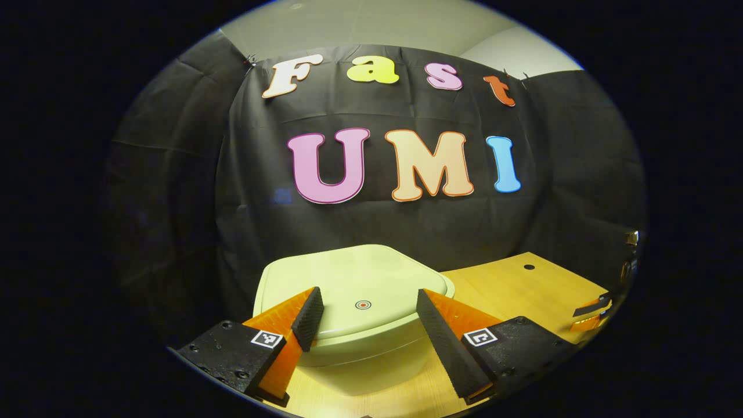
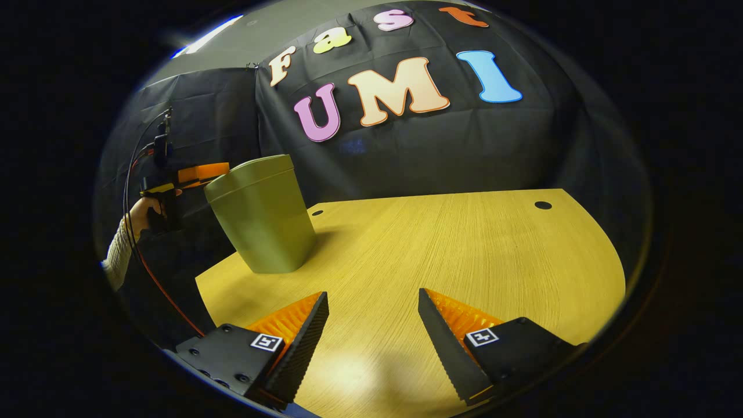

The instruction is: Press the lid of the desktop garbage bin to open it, pick up the crumpled paper on the desktop and throw it into the bin, then pick up the pop can on the desktop and drop it into the bin, and finally close the garbage bin lid.

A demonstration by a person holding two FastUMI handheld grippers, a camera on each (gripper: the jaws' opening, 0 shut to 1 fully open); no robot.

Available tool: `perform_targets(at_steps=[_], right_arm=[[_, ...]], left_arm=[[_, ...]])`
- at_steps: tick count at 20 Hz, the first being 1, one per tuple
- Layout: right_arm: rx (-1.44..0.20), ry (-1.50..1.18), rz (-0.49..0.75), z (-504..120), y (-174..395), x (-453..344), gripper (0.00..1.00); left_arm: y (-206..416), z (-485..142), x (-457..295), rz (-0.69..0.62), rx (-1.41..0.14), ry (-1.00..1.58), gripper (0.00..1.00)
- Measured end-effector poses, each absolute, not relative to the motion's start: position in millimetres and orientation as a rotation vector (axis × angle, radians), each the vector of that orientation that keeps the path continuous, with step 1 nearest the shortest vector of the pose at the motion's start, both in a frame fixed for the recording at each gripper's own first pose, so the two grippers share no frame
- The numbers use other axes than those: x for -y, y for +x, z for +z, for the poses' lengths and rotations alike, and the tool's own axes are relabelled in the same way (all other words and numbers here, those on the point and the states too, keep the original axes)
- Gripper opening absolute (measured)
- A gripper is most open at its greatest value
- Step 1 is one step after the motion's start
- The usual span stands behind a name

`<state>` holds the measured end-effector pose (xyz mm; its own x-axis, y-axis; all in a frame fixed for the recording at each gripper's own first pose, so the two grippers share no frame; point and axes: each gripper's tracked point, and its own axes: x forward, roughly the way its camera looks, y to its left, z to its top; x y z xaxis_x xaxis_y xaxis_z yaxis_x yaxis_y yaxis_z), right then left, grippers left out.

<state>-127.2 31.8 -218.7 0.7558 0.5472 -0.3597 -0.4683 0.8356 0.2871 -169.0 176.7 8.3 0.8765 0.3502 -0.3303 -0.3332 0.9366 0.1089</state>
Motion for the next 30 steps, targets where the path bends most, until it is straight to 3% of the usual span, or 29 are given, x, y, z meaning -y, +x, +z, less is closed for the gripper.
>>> perform_targets(at_steps=[6, 17, 22, 30], right_arm=[[-0.446, 0.191, 0.531, -219, -130, -20, 0.99], [-0.453, 0.201, 0.527, -226, -126, -17, 0.98], [-0.45, 0.216, 0.52, -222, -126, -14, 0.99], [-0.358, 0.255, 0.464, -165, -106, -14, 0.98]], left_arm=[[-167, 19, -180, 0.352, -0.295, -0.117, 0.95], [-165, 15, -180, 0.361, -0.374, -0.027, 0.92], [-144, 38, -161, 0.313, -0.33, 0.03, 0.93], [-84, 55, -25, -0.027, -0.148, -0.026, 0.93]])
